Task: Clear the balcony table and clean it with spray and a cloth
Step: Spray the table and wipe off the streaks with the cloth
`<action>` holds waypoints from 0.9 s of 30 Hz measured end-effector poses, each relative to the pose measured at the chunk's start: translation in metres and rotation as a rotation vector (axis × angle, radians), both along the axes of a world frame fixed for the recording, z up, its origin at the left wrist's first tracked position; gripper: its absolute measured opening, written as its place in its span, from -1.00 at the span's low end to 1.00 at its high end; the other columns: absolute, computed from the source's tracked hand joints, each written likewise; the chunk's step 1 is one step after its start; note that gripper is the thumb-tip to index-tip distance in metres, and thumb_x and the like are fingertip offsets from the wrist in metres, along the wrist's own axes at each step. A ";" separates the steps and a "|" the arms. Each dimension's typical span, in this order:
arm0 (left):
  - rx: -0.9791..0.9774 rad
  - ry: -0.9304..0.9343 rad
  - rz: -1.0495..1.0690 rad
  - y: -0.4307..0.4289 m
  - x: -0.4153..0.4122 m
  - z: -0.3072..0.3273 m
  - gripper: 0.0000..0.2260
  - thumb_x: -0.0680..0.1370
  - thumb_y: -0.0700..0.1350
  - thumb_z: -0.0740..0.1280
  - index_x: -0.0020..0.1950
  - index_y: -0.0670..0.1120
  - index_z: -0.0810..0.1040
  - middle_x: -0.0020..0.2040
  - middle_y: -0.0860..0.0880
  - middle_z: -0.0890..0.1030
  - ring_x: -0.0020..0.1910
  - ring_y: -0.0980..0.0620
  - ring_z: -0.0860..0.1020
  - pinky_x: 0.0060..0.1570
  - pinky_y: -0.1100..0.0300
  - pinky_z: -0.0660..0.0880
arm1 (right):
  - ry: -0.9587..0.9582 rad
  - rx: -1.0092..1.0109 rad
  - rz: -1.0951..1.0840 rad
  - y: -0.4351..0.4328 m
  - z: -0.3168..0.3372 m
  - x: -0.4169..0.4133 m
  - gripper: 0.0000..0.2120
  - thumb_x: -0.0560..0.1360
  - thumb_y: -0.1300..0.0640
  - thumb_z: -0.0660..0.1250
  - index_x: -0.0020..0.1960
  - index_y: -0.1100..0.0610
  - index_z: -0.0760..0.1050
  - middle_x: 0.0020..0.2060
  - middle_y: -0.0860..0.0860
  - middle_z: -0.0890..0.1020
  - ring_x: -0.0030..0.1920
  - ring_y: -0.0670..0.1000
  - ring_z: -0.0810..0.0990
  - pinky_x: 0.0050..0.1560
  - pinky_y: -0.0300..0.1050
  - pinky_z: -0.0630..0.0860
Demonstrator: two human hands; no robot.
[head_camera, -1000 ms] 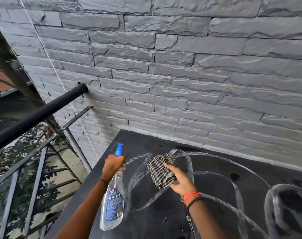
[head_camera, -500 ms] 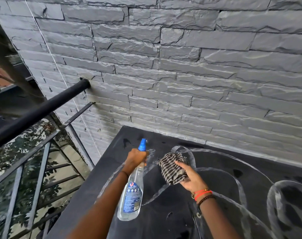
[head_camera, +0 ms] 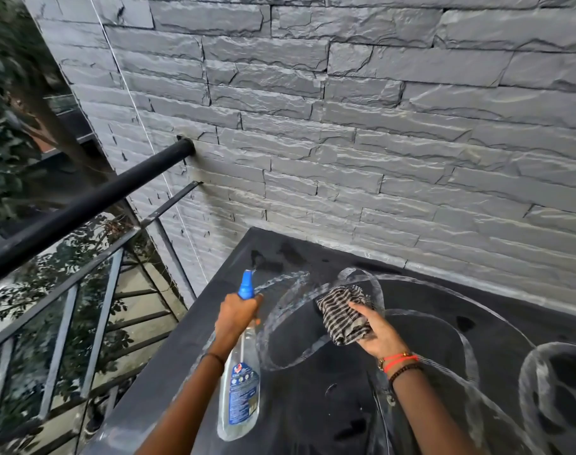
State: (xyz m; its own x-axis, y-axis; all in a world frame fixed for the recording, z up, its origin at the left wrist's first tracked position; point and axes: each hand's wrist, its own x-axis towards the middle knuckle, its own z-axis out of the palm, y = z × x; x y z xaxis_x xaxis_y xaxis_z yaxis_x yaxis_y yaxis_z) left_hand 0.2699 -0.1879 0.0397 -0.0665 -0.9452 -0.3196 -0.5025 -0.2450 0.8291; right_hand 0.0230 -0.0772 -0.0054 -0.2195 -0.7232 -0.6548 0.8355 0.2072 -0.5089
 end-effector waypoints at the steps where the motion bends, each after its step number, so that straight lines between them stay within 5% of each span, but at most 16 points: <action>1: 0.009 -0.008 0.009 0.003 0.009 0.000 -0.73 0.32 0.06 0.37 -0.33 -0.15 0.55 -0.50 -0.04 0.60 -0.38 -0.09 0.60 -0.14 0.05 0.55 | 0.004 0.001 0.015 0.000 -0.001 0.003 -0.74 0.41 0.30 0.37 0.10 0.28 0.54 -0.09 0.21 0.68 -0.14 0.13 0.69 -0.11 0.07 0.63; 9: 0.061 0.050 -0.058 0.049 0.035 -0.006 -0.81 0.34 -0.04 0.42 -0.37 -0.15 0.57 -0.49 -0.05 0.60 -0.57 0.06 0.52 -0.28 0.11 0.52 | 0.197 0.006 0.148 0.004 -0.013 0.028 -0.75 0.47 0.18 0.34 0.12 0.22 0.47 -0.27 0.07 0.70 -0.27 0.04 0.69 -0.23 -0.08 0.64; 14: 0.100 -0.046 -0.227 0.092 0.019 -0.018 -0.79 0.45 -0.05 0.39 -0.32 -0.13 0.55 -0.58 0.03 0.55 -0.55 0.10 0.54 -0.36 0.25 0.47 | 0.213 -0.013 0.186 0.013 -0.017 0.033 -0.86 0.48 0.17 0.34 0.01 0.19 0.54 -0.27 0.06 0.70 -0.26 0.04 0.69 -0.23 -0.07 0.63; 19: 0.107 -0.018 -0.218 0.122 0.019 -0.025 -0.73 0.36 0.07 0.36 -0.36 -0.12 0.51 -0.56 0.01 0.56 -0.51 0.09 0.56 -0.31 0.22 0.50 | 0.193 -0.014 0.171 0.025 -0.021 0.031 -0.90 0.51 0.21 0.29 0.00 0.20 0.51 -0.32 0.07 0.70 -0.31 0.03 0.69 -0.27 -0.08 0.64; 23: 0.093 -0.014 -0.129 0.131 0.044 -0.027 -0.77 0.43 -0.03 0.40 -0.36 -0.12 0.52 -0.58 0.01 0.55 -0.51 0.10 0.56 -0.31 0.24 0.49 | 0.103 -0.036 0.096 0.034 -0.018 0.044 -0.85 0.50 0.32 0.26 -0.02 0.26 0.59 -0.20 0.18 0.70 -0.22 0.10 0.69 -0.13 0.10 0.62; 27: 0.083 -0.006 -0.010 0.133 0.082 -0.024 -0.66 0.28 0.11 0.35 -0.27 -0.18 0.56 -0.54 -0.03 0.59 -0.48 0.01 0.60 -0.28 0.14 0.51 | 0.127 -0.007 0.100 0.040 -0.021 0.062 -0.81 0.51 0.33 0.22 0.09 0.28 0.53 0.10 0.26 0.59 -0.08 0.12 0.67 0.09 0.14 0.52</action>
